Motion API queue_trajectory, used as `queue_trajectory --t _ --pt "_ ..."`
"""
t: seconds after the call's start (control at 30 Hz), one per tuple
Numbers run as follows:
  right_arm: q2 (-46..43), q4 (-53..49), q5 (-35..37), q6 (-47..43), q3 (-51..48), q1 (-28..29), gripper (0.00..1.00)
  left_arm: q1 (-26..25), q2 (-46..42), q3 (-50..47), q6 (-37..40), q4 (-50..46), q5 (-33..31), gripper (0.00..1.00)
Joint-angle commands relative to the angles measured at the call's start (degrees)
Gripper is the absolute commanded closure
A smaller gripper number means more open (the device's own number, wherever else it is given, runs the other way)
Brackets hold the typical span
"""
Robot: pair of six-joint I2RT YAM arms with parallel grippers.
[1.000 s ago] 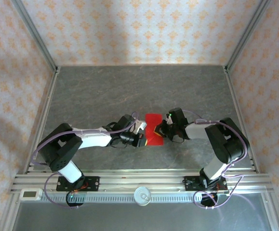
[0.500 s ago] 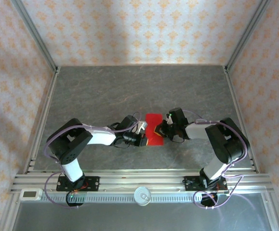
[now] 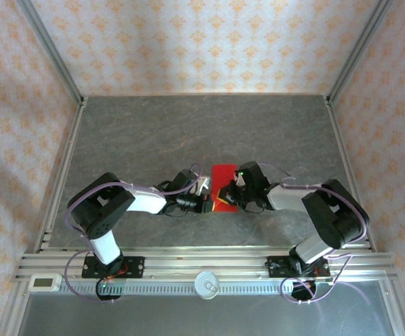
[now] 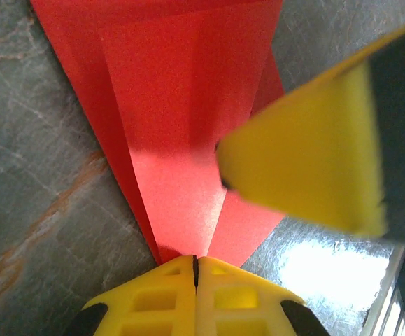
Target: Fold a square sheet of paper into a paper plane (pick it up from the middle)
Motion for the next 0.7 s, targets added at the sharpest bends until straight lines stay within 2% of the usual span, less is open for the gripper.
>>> queue_trajectory --t 0.0,0.43,0.67 --pt "2.0 0.5 2.1 1.2 -1.7 0.1 1.00 0.2 3.4 -0.5 -0.1 -6.3 -3.9 1.00" --pt "1.1 -3.5 3.0 -0.9 1.8 -5.6 1.00 0.1 6.9 0.0 2.8 -8.2 -3.0 1.00" --pt "-2.2 -2.4 1.7 -0.7 2.4 -4.5 1.00 0.2 6.8 0.0 2.8 -8.2 -3.1 1.00"
